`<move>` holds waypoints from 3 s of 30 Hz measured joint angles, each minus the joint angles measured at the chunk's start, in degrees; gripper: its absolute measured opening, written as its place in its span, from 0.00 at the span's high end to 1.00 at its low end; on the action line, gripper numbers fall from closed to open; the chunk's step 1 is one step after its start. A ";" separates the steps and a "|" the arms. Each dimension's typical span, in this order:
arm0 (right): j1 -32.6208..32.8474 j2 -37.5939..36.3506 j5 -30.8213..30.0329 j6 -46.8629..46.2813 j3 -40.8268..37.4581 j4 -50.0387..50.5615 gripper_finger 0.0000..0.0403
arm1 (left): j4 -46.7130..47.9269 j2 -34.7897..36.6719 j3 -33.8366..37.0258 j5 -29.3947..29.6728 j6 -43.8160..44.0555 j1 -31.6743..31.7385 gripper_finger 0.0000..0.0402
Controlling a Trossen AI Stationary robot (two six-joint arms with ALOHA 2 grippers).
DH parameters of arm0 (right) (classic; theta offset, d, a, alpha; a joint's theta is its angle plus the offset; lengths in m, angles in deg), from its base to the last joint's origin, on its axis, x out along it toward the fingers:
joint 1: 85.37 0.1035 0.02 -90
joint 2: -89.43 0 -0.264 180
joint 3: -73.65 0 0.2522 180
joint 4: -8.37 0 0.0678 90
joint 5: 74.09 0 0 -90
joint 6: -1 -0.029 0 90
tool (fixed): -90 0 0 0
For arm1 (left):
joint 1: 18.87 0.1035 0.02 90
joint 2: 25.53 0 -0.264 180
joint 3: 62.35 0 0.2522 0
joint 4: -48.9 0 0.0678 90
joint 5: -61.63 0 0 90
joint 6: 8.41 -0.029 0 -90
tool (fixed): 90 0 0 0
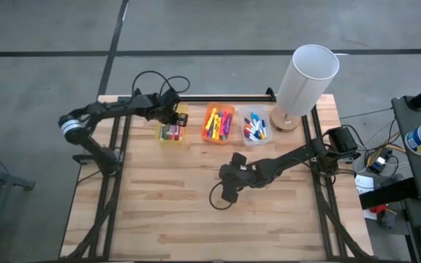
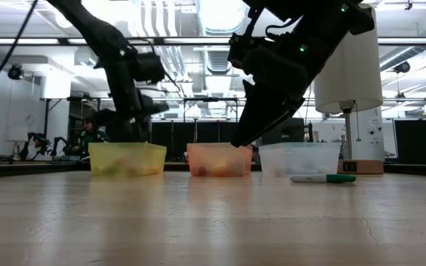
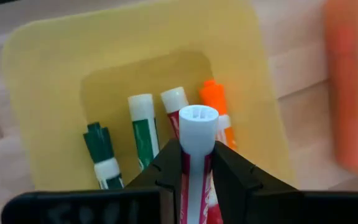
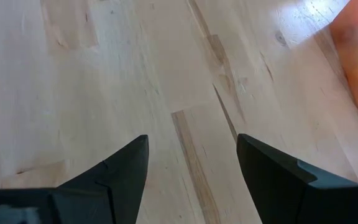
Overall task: Pick & Place Markers
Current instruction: Put the pink expo dry erase marker into the yellow bin, then put the green mini marker into the yellow bin
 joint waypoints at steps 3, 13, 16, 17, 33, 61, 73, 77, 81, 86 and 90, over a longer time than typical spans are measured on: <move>0.00 0.00 0.00 0.00 -0.05 -0.02 0.41 | -0.94 -2.62 -0.31 -1.54 -2.41 1.03 0.85; 0.00 -0.02 -0.01 0.34 -0.28 -0.10 0.41 | -1.69 -4.97 -1.09 -2.52 -3.10 2.15 0.75; 0.00 -0.02 -0.02 0.42 -0.31 -0.11 0.40 | -1.21 -4.81 -1.66 -2.51 -4.18 2.19 0.69; 0.00 -0.02 -0.02 0.42 -0.33 -0.11 0.41 | -0.70 -4.77 -2.19 -2.50 -4.21 2.19 0.68; 0.00 -0.02 -0.42 0.46 -1.20 -0.04 0.41 | -1.96 11.24 -5.28 -11.12 -7.33 -4.82 0.65; 0.01 -3.74 7.16 2.76 -1.73 12.14 0.44 | -44.51 42.69 33.77 0.28 -11.09 -44.80 0.98; -0.02 -9.60 12.78 3.34 -1.75 23.06 0.44 | -55.04 52.51 49.00 0.49 -17.46 -47.45 0.98; -0.02 -9.53 14.21 3.79 -1.75 23.04 0.44 | -54.99 57.85 51.29 0.02 -17.89 -47.47 0.98; -0.32 -9.35 13.07 5.31 -1.96 23.02 0.44 | -53.77 63.58 52.64 -0.66 -19.81 -47.47 0.98; -1.29 -9.27 13.08 8.85 -3.25 23.01 0.44 | -48.35 69.95 52.81 -0.99 -20.66 -47.47 0.98; -2.55 -9.27 13.14 9.71 -4.88 22.97 0.44 | -45.13 74.11 52.81 -0.97 -21.38 -47.47 0.98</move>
